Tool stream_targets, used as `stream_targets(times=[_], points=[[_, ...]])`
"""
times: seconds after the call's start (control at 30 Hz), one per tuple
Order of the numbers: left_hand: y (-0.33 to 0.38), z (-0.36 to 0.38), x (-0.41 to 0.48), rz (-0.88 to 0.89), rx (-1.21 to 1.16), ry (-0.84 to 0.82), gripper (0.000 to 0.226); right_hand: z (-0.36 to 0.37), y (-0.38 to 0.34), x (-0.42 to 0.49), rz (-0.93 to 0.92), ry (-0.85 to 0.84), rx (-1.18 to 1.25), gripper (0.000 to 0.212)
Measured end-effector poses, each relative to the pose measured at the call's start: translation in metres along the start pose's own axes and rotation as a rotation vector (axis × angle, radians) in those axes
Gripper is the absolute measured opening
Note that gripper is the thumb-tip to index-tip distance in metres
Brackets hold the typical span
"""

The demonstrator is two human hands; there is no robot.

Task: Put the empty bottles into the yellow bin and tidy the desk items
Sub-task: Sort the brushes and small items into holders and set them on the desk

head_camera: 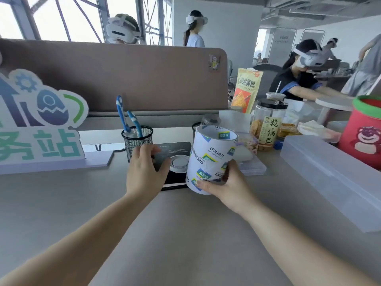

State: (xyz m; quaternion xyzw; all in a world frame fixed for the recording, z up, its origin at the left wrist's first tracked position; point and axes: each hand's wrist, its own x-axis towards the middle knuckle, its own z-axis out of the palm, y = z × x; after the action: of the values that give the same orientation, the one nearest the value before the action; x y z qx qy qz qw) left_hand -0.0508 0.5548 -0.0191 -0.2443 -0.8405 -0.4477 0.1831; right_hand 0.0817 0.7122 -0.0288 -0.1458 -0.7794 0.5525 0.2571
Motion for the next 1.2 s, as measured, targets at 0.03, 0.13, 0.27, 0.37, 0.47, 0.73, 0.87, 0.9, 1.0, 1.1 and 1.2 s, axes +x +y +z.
stream_targets(times=[0.03,0.13,0.27,0.37,0.47,0.73,0.87,0.9,1.0,1.1,1.2], points=[[0.009,0.004,-0.005,0.065,-0.018,-0.032,0.033,-0.008,0.002,-0.001,0.006,0.027,-0.004,0.067],[0.034,0.025,-0.016,0.248,-0.011,-0.170,0.033,-0.039,0.007,-0.004,0.019,0.109,-0.035,0.061],[0.062,0.061,-0.023,0.362,0.114,-0.424,0.043,-0.089,0.014,-0.003,0.055,0.263,-0.144,0.062],[0.079,0.087,-0.021,0.425,0.257,-0.493,0.046,-0.124,0.031,0.009,0.145,0.379,-0.290,0.067],[0.082,0.105,-0.017,0.411,0.317,-0.512,0.041,-0.144,0.050,0.022,0.185,0.480,-0.369,0.064],[0.075,0.116,-0.019,0.406,0.316,-0.423,0.031,-0.147,0.074,0.044,0.245,0.623,-0.438,0.074],[0.075,0.115,-0.016,0.408,0.322,-0.410,0.025,-0.145,0.078,0.044,0.248,0.589,-0.502,0.075],[0.075,0.115,-0.016,0.405,0.320,-0.405,0.024,-0.145,0.078,0.045,0.252,0.583,-0.495,0.077],[0.077,0.116,-0.017,0.377,0.303,-0.404,0.023,-0.144,0.078,0.046,0.273,0.562,-0.414,0.081],[0.080,0.114,-0.018,0.368,0.312,-0.423,0.026,-0.143,0.074,0.042,0.267,0.560,-0.330,0.077],[0.081,0.112,-0.018,0.369,0.323,-0.443,0.028,-0.144,0.070,0.044,0.244,0.550,-0.306,0.070]])
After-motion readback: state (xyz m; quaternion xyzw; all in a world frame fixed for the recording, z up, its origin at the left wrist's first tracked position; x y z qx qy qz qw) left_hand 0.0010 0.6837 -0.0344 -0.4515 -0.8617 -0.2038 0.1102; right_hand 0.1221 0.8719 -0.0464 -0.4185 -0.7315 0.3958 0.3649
